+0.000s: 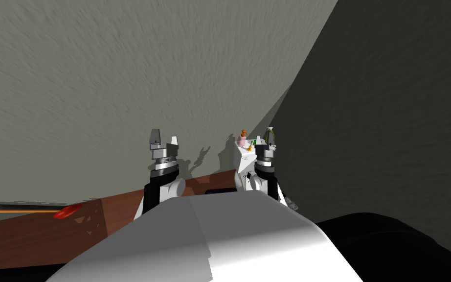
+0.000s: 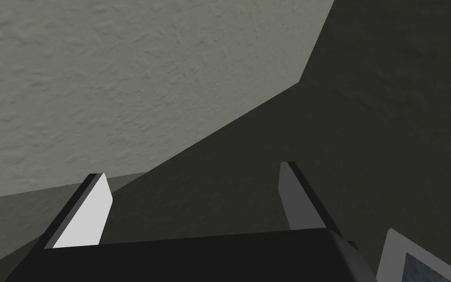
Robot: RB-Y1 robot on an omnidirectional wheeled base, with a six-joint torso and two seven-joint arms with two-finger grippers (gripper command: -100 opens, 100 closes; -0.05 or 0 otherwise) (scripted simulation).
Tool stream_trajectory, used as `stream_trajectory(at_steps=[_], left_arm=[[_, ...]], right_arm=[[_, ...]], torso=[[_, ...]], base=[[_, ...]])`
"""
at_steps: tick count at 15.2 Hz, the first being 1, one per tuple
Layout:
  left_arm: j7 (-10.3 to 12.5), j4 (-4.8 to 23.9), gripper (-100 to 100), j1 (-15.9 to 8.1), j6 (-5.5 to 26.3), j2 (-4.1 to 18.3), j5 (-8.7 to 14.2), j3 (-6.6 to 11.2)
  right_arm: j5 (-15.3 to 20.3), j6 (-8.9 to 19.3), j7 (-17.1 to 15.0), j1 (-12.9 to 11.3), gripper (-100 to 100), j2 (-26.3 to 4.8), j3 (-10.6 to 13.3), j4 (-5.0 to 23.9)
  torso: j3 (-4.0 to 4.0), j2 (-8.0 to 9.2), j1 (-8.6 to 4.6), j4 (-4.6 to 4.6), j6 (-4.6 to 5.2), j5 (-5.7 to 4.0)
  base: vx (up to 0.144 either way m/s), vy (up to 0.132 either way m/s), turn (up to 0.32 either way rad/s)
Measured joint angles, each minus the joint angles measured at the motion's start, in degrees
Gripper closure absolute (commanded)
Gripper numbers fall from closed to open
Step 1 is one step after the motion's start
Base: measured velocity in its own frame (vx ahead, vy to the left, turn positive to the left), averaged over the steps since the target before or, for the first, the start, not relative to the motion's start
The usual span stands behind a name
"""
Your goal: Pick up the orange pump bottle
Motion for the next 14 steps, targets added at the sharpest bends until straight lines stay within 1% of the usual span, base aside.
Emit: stream_trajectory(at_steps=[2,5,7,11,14], left_arm=[[0.0,0.0,0,0.0,0.0,0.0,0.0,0.00],[0.0,0.0,0,0.0,0.0,0.0,0.0,0.00],[0.0,0.0,0,0.0,0.0,0.0,0.0,-0.01],[0.0,0.0,0,0.0,0.0,0.0,0.0,-0.01],[0.0,0.0,0,0.0,0.0,0.0,0.0,-0.01]], right_arm=[[0.4,0.3,0.1,-0.3,-100,-1.7,-0.1,0.4],[1.8,1.5,0.7,-0.3,-100,-5.5,-0.5,1.1],[2.7,2.5,1.0,-0.8,-100,-7.2,-0.9,1.8],[5.3,4.8,2.2,-2.1,-100,-10.9,-1.5,4.2],[7.2,6.8,3.1,-2.5,-100,-13.8,-2.4,5.8]], torso=[[-0.01,-0.01,0.04,0.00,0.00,0.01],[-0.02,-0.04,0.19,-0.01,0.00,0.04],[-0.04,-0.06,0.23,-0.01,0.00,0.05],[-0.06,-0.11,0.28,-0.02,0.00,0.06],[-0.07,-0.12,0.33,-0.03,0.00,0.07]], base=[[0.004,0.028,-0.021],[0.011,0.057,-0.032],[0.014,0.065,-0.026],[0.021,0.069,-0.032],[0.023,0.081,-0.031]])
